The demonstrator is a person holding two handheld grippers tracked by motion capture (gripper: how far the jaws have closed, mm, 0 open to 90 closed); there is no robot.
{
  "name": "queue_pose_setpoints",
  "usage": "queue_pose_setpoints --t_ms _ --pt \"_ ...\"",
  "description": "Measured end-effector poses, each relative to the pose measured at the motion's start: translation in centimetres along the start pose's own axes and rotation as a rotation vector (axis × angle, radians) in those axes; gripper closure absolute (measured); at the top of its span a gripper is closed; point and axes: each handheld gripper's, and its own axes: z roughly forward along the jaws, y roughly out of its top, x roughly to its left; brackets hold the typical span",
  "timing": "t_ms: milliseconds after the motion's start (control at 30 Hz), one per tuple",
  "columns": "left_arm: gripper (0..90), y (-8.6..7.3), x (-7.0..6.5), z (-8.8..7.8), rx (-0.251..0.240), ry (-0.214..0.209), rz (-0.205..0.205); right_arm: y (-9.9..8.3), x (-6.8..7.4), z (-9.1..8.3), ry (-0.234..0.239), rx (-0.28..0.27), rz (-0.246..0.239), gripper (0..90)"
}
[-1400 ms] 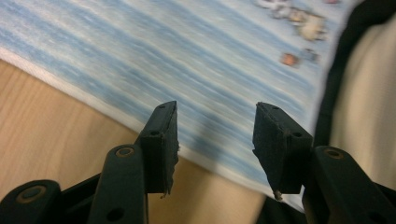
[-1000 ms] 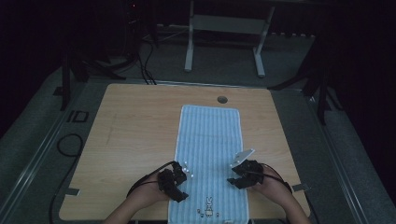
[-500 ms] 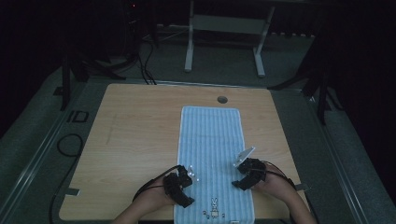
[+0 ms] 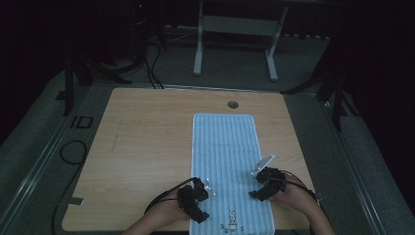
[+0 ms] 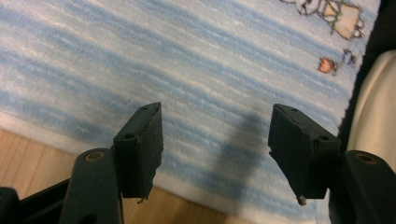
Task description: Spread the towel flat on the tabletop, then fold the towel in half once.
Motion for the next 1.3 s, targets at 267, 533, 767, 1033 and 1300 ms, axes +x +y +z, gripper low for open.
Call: queue_pose_setpoints --t_ms 267,533,767,1033,1300 --pt "35.4 0.1 2.6 -2.7 -0.045 0.084 -0.043 0.4 -1.5 -2.1 -0.028 -0.063 0.077 31.2" --pt "35.4 1.0 6.6 -3.6 -0.061 0.124 -0.106 1.4 -4.1 -3.4 -0.032 -0.103 0.164 21.0" --pt "35.4 1.7 10.4 -3.7 -0.102 0.171 -0.195 3.0 -6.5 -3.7 -0.085 -0.118 0.2 23.9" --pt "35.5 3.4 15.5 -2.7 -0.104 0.214 -0.29 5.0 -10.7 -2.9 -0.16 -0.106 0.289 35.8" --pt "35.6 5.5 18.1 -0.9 -0.058 0.265 -0.328 6.5 -13.8 -0.8 -0.186 -0.051 0.378 46.5"
